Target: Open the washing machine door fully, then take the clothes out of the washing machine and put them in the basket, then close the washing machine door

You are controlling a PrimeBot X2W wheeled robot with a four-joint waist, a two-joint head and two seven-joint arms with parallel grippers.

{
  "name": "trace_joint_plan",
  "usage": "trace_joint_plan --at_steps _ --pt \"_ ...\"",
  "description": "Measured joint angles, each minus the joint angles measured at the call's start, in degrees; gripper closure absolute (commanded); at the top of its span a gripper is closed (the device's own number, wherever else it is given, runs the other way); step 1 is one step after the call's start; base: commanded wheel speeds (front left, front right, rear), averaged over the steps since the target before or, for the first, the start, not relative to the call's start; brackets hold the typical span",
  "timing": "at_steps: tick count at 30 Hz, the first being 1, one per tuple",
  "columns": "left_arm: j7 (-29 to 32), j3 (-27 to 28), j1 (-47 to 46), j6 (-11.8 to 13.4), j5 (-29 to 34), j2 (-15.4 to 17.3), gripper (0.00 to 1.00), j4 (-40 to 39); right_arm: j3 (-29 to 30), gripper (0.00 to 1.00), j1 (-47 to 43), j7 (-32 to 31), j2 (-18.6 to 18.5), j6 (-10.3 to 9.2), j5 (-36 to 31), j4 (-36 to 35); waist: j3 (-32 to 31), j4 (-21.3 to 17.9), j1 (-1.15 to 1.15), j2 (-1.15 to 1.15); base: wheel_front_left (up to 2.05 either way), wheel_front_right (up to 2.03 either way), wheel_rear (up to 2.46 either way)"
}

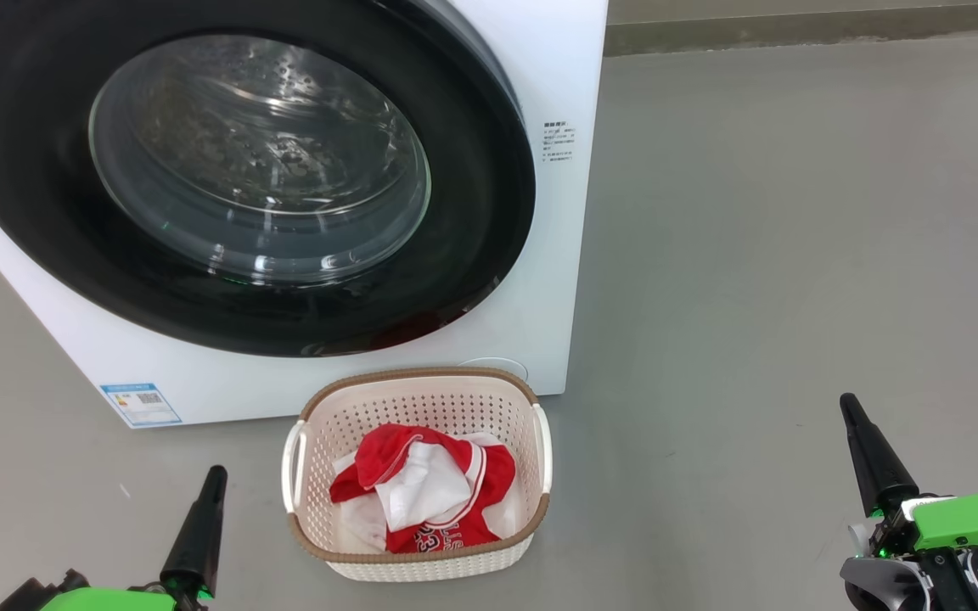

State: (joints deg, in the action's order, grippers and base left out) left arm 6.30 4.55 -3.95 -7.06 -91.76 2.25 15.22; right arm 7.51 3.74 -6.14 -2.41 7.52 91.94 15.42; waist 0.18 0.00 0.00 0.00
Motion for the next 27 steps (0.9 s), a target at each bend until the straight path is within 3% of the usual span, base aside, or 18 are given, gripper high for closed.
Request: trace_joint_plan --at_steps 27 --pt "0.00 0.00 0.00 0.00 0.00 0.00 1.00 0.00 0.00 1.00 0.00 0.00 0.00 0.00 0.00 0.00 0.00 0.00 0.00 0.00 0.00 0.00 0.00"
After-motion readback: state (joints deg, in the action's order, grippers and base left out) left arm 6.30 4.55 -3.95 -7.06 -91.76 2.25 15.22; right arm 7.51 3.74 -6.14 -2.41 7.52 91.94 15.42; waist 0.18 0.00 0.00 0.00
